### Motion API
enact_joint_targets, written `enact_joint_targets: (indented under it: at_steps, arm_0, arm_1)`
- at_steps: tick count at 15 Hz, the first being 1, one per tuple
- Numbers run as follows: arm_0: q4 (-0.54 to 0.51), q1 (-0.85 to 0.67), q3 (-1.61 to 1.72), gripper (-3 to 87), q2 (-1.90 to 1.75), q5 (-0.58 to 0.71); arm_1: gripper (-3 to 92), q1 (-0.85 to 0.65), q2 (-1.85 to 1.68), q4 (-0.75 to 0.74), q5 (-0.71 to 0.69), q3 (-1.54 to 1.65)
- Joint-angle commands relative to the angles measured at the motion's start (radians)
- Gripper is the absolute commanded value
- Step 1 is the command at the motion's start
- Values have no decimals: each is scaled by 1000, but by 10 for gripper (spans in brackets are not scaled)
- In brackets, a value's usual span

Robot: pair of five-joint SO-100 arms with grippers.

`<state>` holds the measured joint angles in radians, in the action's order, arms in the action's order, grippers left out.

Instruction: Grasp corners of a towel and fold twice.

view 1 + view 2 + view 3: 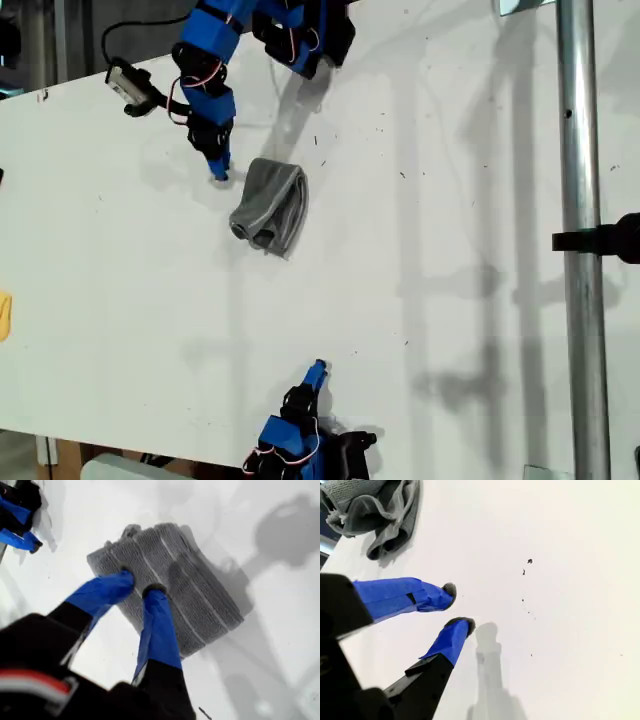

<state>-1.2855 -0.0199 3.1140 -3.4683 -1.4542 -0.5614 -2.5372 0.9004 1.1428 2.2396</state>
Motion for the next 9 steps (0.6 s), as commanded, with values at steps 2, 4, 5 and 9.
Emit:
enact_joint_targets:
  at_steps: [2,4,5,9]
  arm_0:
    - [-12,-18,8,88,-5,166]
    - [-9,-15,8,87,-6,474]
    - [-11,-15,8,87,-6,462]
    - [-11,-17,8,87,-6,462]
  arm_1:
    - [-3,72,-761,245,199,446]
    - [-3,140,-756,318,258,494]
    - [-1,137,-756,354,318,551]
    - [99,169,-750,517,348,646]
